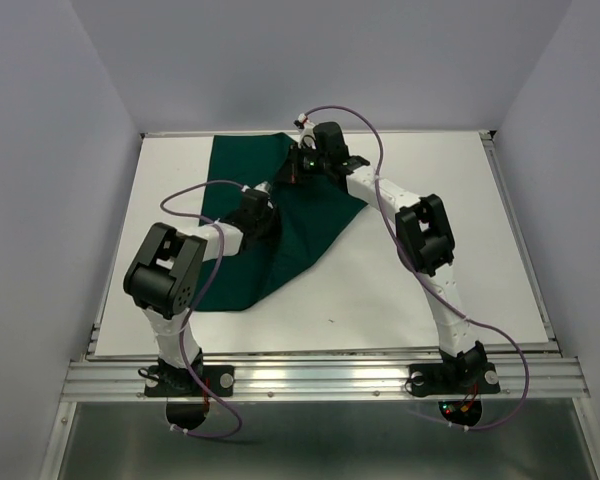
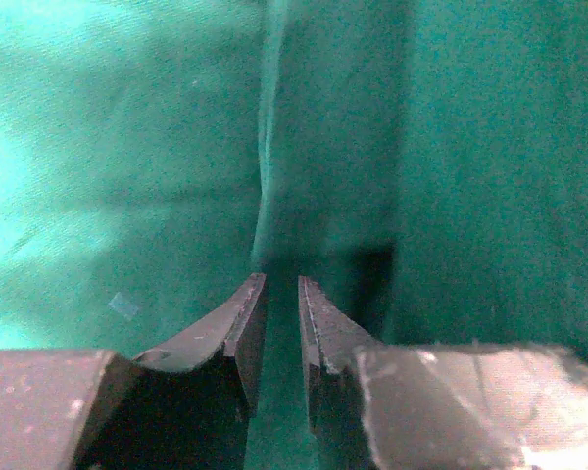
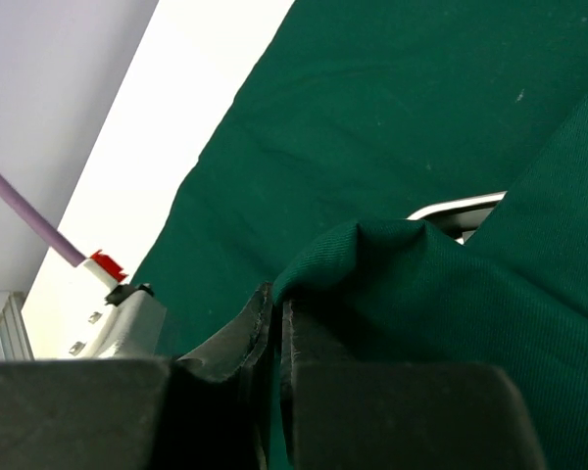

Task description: Prepare the surgical pack

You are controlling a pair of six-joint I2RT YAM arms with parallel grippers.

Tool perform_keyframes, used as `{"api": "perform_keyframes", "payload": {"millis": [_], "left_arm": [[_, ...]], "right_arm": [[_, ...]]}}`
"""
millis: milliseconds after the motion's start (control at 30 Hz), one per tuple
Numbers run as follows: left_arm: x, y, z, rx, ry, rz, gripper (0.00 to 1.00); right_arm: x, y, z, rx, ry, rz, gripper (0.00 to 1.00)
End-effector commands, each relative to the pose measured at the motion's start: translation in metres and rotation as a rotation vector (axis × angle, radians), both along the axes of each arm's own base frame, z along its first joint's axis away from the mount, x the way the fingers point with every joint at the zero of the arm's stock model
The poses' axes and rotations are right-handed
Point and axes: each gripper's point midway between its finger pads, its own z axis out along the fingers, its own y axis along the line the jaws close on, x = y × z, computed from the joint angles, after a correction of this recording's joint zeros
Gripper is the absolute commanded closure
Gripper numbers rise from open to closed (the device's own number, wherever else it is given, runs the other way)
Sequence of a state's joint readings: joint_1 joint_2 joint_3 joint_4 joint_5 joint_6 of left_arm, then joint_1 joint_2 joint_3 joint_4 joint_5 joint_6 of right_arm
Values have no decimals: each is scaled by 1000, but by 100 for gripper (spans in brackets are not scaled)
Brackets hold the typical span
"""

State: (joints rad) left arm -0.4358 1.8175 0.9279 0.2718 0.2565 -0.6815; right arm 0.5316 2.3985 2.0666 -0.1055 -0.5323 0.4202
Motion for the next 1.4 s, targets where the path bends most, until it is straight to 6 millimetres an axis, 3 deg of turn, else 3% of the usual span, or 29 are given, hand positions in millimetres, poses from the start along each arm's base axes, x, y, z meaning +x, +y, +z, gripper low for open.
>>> {"api": "perform_keyframes", "payload": {"millis": [0,133,400,500,633,733,833,900,933,1133,1167,1233,1267,1333,1367], "left_arm": [[-10,22,17,68,-26,42,68],[-23,48,17,157,-14,115,68],[-42,104,41,291,-28,343,68],[-43,119,61,298,-75,434,68],[-38,115,97,221,-173,440,68],[-34,105,112,179,-214,398,68],[-31,90,117,134,-221,339,68],[-29,84,116,123,-220,308,68],[-29,81,117,119,-221,300,68],[-24,77,120,114,-233,283,68],[-23,76,120,118,-234,277,68],[-19,76,120,126,-235,278,68],[-19,79,117,144,-224,286,68],[-12,84,112,177,-202,300,69],[-12,89,102,207,-172,307,69]], "right_arm": [[-3,10,28,36,-75,44,99],[-3,10,26,31,-75,47,99],[-3,19,18,34,-56,62,99],[-1,21,13,32,-50,63,99],[-2,27,8,29,-41,67,98],[2,29,11,37,-47,63,86],[2,31,10,38,-32,70,57],[3,32,25,46,-51,71,50],[5,30,34,45,-68,57,42],[11,11,90,4,-181,-30,31],[12,3,106,-11,-208,-69,28],[13,-7,118,-33,-225,-118,26],[13,-17,137,-40,-248,-168,27],[7,-32,130,-96,-219,-213,26],[2,-44,140,-117,-223,-251,26]]}}
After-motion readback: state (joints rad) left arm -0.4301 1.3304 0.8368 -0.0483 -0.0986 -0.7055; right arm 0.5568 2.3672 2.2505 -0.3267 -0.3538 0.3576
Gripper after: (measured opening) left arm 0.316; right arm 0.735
